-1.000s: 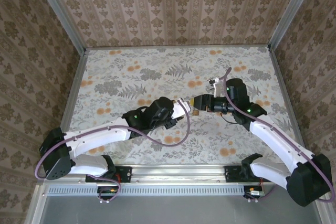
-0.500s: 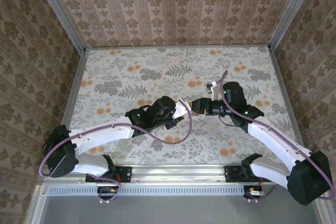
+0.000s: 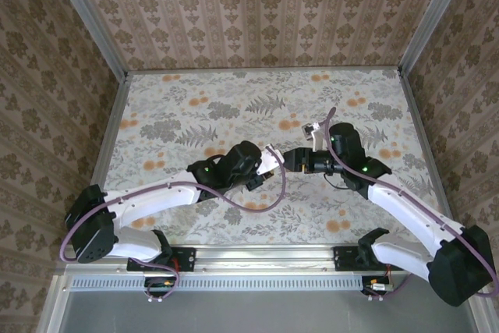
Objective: Unlock with the key
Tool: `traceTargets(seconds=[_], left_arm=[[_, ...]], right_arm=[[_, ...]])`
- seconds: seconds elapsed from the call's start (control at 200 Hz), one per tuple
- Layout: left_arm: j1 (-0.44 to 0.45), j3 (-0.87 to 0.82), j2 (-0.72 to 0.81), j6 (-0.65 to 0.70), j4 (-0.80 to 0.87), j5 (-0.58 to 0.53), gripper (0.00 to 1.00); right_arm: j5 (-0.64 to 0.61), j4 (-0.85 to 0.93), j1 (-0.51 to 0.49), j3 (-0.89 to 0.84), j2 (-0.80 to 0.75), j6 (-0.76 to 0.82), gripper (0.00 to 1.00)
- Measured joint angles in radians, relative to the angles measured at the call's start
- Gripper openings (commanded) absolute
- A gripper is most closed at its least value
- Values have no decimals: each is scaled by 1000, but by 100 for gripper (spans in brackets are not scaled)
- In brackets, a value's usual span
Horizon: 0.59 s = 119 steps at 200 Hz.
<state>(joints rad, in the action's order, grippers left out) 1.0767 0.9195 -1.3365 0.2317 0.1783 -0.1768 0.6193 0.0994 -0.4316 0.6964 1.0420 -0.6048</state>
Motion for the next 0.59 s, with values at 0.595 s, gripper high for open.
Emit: traceTargets(seconds=[0.595], left_arm=[[-6,18,-31,0,16,-2,14]], right_arm=[[-22,-45,6,-51,39,-29,55]])
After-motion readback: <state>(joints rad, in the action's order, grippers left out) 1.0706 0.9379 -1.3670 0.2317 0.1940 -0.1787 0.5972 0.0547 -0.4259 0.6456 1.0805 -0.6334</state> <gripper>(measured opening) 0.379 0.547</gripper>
